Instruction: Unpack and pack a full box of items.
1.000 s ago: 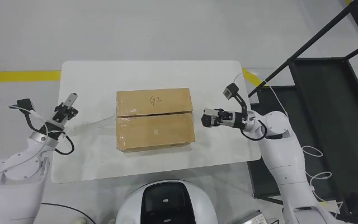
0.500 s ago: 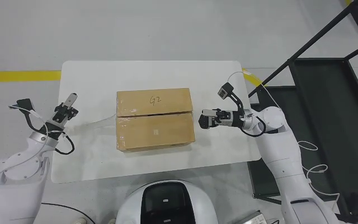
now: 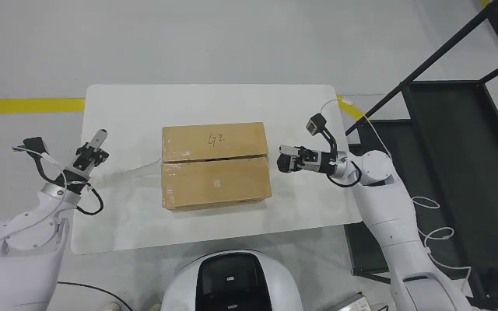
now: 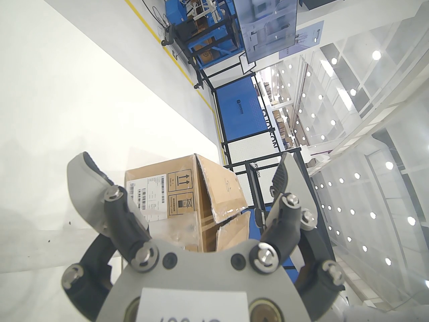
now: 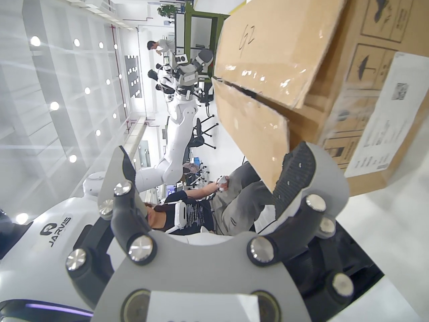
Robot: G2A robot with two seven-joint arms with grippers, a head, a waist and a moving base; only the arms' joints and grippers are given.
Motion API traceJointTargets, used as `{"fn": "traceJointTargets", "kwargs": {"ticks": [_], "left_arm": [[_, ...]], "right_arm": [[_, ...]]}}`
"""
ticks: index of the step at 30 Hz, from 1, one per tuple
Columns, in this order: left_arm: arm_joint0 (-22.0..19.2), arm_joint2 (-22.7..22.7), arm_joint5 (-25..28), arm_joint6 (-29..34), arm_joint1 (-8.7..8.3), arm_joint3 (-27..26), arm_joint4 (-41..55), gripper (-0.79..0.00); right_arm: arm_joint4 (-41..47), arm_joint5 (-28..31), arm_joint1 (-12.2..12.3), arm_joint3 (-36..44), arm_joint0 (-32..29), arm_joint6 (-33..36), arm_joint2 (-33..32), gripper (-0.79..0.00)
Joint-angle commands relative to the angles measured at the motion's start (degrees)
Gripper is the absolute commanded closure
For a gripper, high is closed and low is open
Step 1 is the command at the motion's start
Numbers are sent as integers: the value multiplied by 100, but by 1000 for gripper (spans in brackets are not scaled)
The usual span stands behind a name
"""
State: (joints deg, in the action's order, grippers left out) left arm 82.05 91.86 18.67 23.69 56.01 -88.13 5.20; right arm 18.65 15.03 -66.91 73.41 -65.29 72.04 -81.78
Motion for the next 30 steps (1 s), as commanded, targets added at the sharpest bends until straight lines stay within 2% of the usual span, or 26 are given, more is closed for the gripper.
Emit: {"fn": "traceJointTargets", "kwargs": {"ticks": [1, 11, 30], "left_arm": [[0, 0, 0, 0, 0, 0, 0, -785], [0, 0, 0, 0, 0, 0, 0, -785], [0, 0, 0, 0, 0, 0, 0, -785]], "right_arm": [[-41, 76, 0, -111, 49, -51, 54, -785], [-154, 301, -23, -564, 390, -99, 461, -785], [91, 754, -54, -838, 808, 601, 1118, -785]]}}
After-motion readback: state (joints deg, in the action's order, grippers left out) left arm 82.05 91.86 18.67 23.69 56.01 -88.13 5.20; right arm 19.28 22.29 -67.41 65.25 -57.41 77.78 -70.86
